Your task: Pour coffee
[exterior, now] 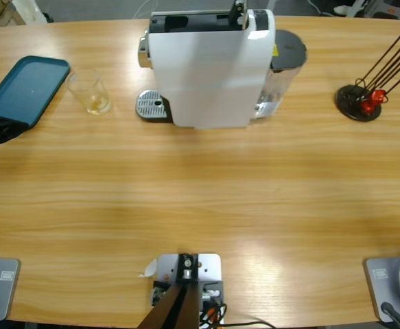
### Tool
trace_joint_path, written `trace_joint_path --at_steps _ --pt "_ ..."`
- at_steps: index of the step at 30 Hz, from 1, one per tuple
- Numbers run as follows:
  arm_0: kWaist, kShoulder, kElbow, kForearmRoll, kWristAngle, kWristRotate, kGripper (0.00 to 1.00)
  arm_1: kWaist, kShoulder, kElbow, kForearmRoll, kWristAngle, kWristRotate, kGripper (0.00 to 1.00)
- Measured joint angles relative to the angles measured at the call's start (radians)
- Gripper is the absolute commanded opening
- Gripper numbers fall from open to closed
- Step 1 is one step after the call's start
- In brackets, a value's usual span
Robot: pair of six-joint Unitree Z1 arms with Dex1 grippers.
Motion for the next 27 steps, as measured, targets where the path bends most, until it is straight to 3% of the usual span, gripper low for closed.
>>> trace_joint_path --at_steps 27 --pt "0.000 0.000 0.000 0.000 -0.001 0.000 0.913 0.088 0.193 -0.175 0.089 0.000 0.042 0.000"
